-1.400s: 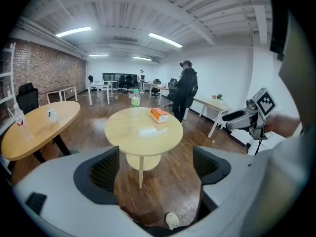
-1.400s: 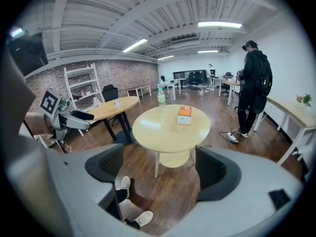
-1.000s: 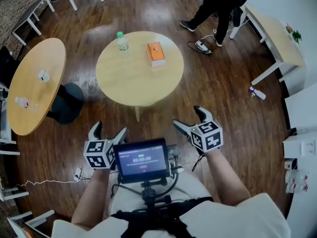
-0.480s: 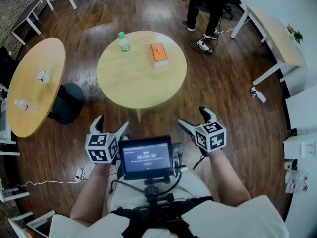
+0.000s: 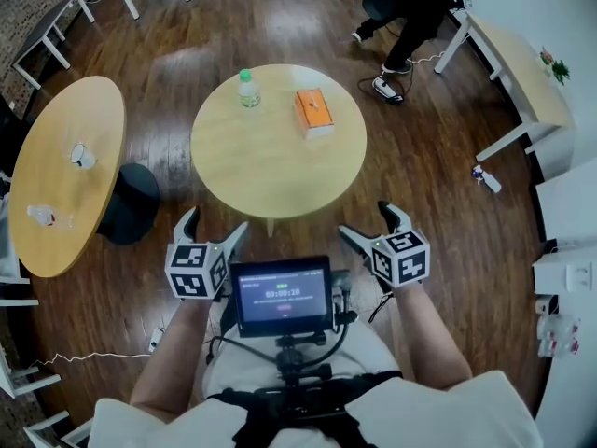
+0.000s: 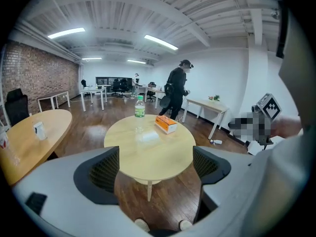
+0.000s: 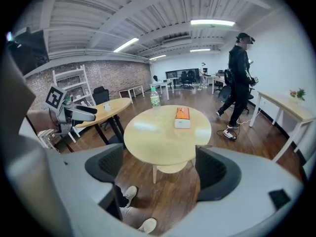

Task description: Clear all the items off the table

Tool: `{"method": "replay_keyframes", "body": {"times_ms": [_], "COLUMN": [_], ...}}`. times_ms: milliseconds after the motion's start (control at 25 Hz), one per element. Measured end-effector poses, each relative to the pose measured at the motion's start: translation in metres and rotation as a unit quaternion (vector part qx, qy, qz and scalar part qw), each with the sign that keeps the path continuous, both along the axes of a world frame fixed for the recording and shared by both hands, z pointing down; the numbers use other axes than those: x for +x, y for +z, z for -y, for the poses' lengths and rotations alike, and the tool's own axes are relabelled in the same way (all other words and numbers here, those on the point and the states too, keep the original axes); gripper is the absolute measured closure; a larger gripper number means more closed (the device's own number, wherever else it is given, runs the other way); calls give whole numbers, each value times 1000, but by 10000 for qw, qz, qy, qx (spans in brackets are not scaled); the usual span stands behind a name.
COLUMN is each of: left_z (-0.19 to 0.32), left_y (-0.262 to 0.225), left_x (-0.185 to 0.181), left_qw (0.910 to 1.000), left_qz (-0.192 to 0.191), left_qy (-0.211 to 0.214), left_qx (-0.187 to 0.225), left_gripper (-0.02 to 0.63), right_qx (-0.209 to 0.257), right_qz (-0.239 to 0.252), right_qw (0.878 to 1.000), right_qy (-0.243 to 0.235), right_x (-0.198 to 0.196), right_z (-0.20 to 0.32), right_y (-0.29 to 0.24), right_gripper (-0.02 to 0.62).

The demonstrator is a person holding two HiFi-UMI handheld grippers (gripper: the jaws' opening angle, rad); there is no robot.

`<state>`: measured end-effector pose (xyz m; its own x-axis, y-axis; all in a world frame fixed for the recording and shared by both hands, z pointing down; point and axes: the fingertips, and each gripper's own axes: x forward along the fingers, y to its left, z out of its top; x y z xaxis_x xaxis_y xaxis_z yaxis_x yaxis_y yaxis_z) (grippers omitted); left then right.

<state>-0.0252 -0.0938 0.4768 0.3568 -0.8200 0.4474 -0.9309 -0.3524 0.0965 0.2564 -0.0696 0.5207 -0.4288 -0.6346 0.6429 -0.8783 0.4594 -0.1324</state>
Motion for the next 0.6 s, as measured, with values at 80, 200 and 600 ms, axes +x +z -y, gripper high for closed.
{"method": "replay_keyframes", "body": {"times_ms": [80,200,600], "left_z": [19,51,170], "left_y": [-2,-5,-1], "left_x": [-10,-20,-20], "left_qw": [9999,9991,9893], "left_qz": [-4,14,119], "left_qy": [134,418,1436], "left_qx": [35,80,222], "left_gripper": [140,140,140], "right_qx": [-21,-65,-207], "right_qz": [-2,-21,1], "right_qw": [10000,9997,9977], "right_qy": [95,241,640], "right_x": [-13,-33,-99], "right_z": [6,15,47], "right_y": [-2,-5,4], "right_gripper": [124,125,125]}}
